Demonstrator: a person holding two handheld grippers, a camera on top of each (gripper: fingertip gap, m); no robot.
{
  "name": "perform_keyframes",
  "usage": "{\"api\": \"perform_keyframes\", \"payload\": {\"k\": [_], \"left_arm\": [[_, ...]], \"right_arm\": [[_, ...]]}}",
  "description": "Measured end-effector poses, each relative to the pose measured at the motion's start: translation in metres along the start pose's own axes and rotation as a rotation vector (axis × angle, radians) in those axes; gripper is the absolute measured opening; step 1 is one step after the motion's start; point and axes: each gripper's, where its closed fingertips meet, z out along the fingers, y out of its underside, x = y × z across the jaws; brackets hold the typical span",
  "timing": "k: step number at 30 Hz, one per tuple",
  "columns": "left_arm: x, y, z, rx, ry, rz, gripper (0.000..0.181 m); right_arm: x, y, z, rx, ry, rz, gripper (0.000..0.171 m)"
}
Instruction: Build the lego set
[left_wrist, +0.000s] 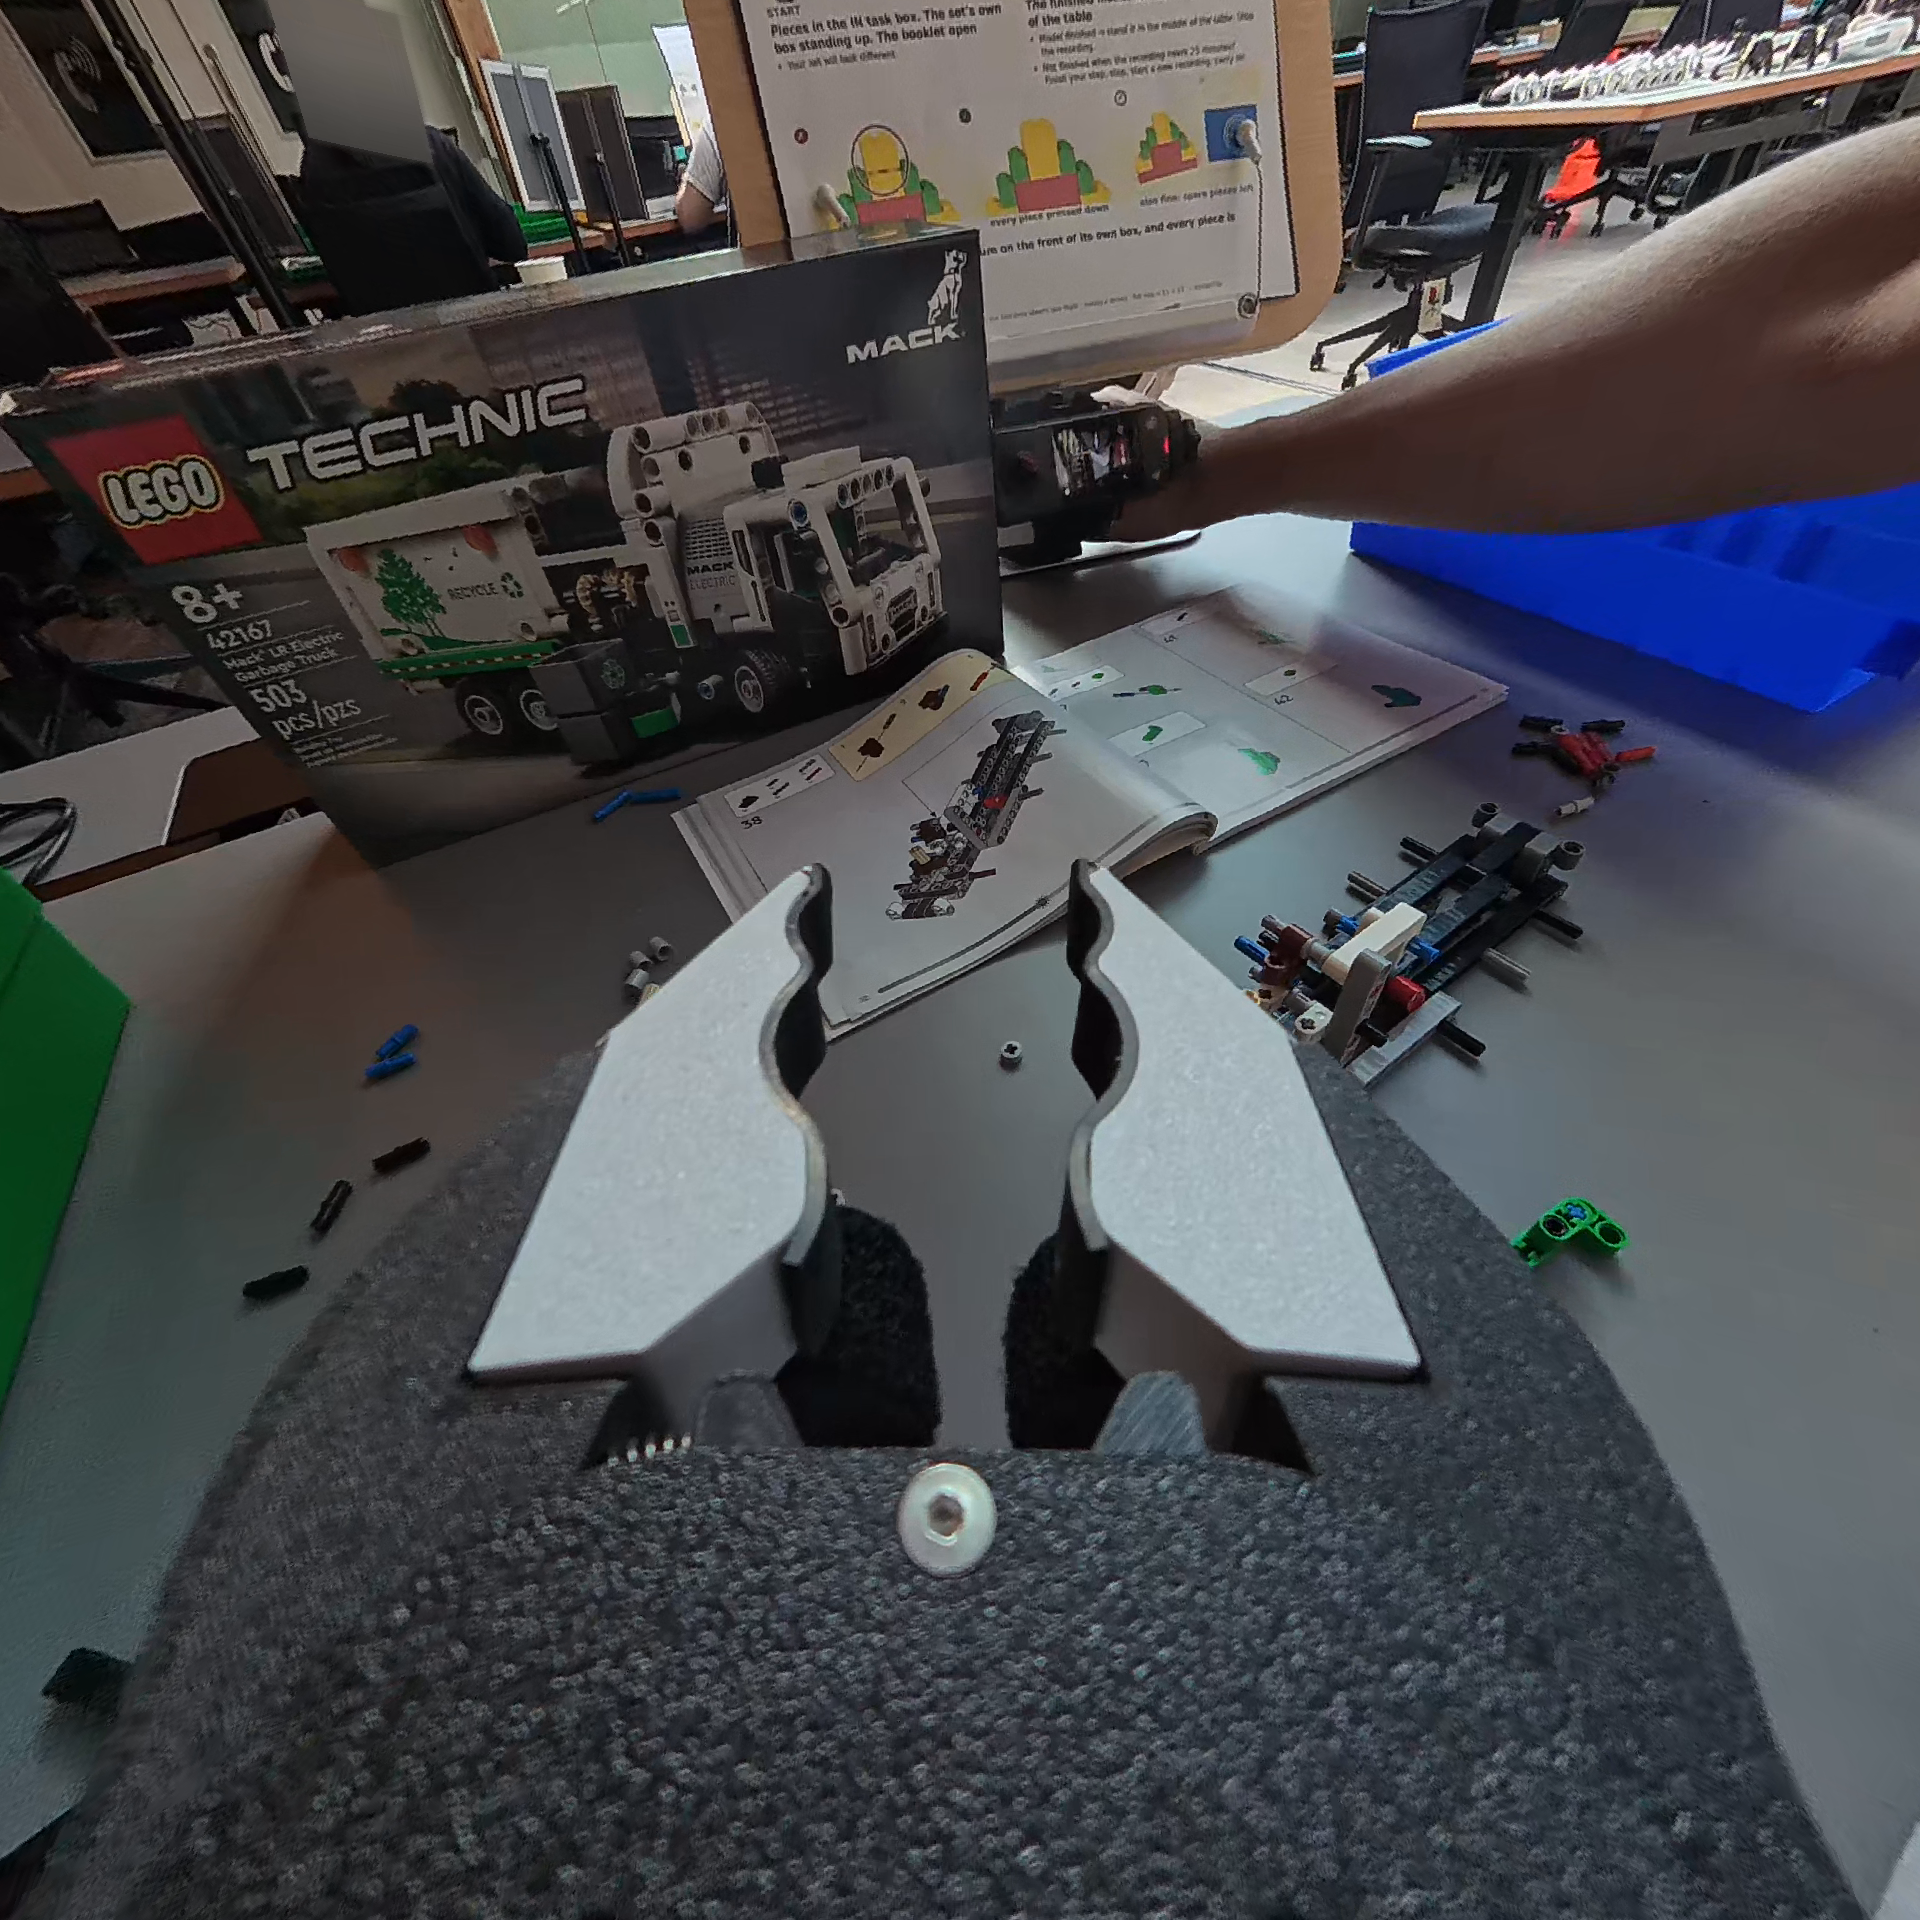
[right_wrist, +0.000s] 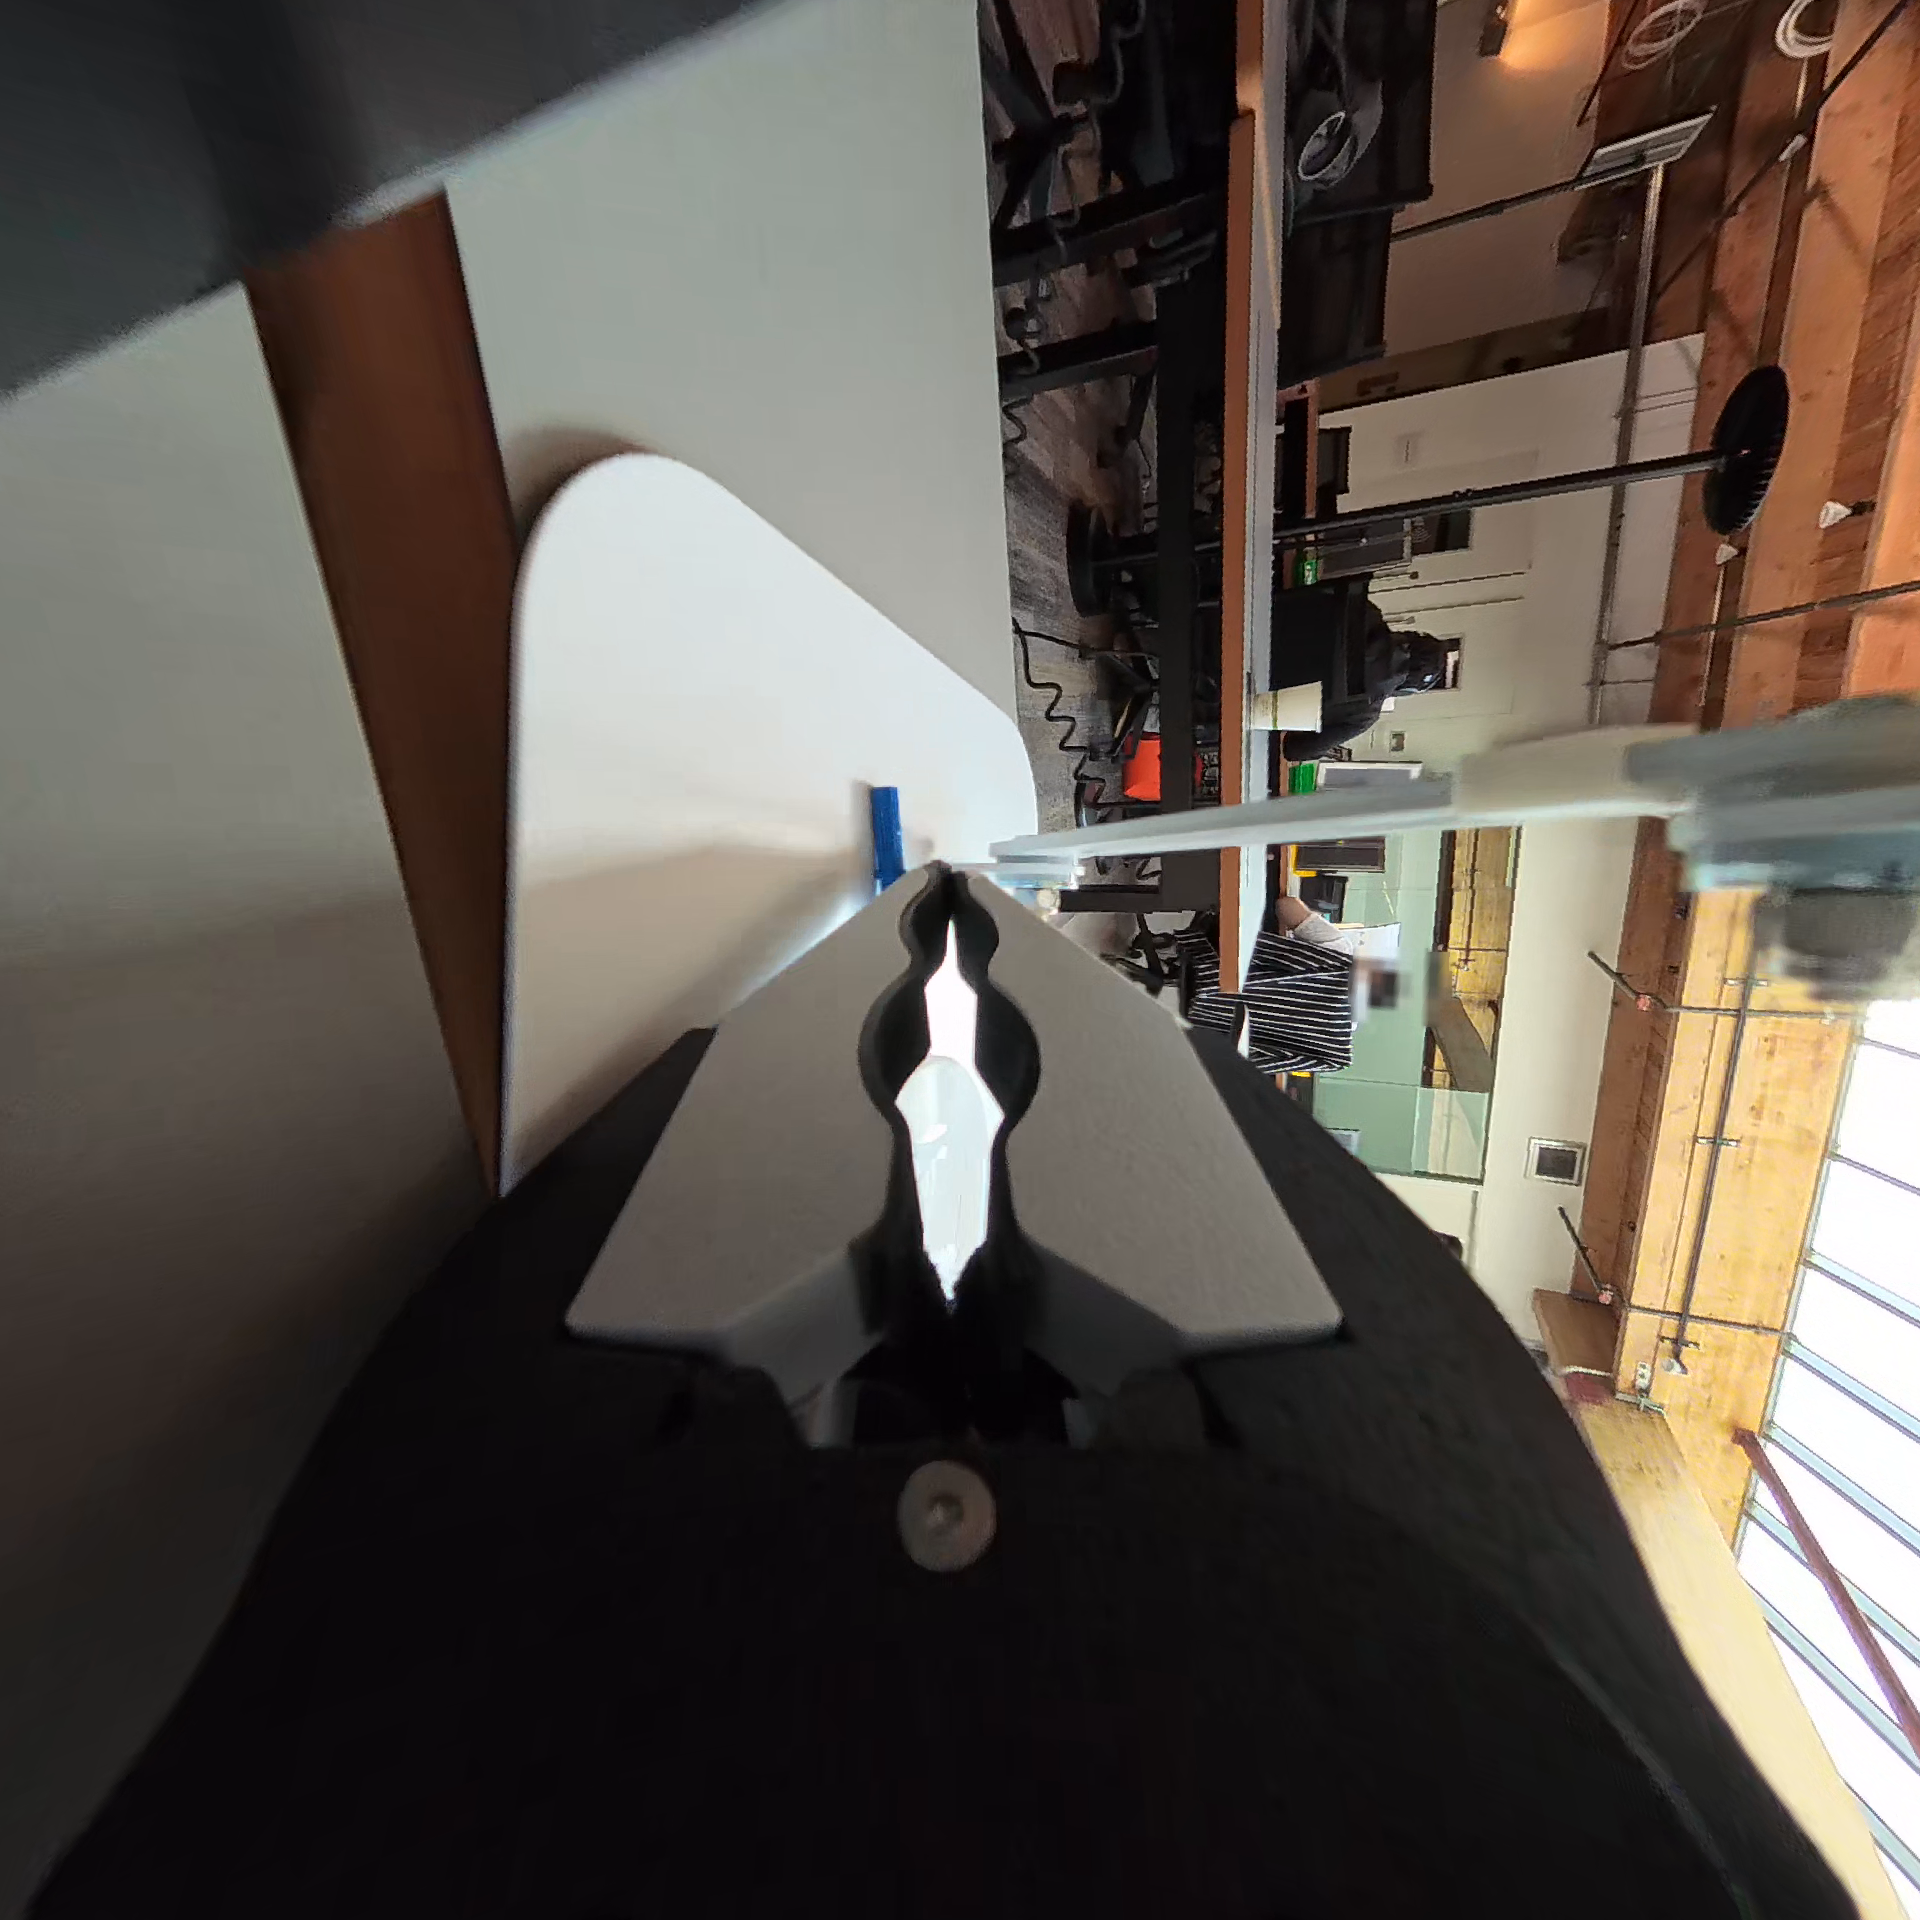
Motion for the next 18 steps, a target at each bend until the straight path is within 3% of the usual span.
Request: {"api": "perform_keyframes", "payload": {"k": [14,18], "left_arm": [[0.003,0.001,0.000,0.003,-0.003,-0.002,0.044],[0.002,0.001,-0.001,0.007,0.004,-0.008,0.043]], "right_arm": [[-0.010,-0.008,-0.005,0.031,-0.064,-0.046,0.000],[-0.003,-0.014,-0.014,0.058,-0.028,0.107,0.000]]}}
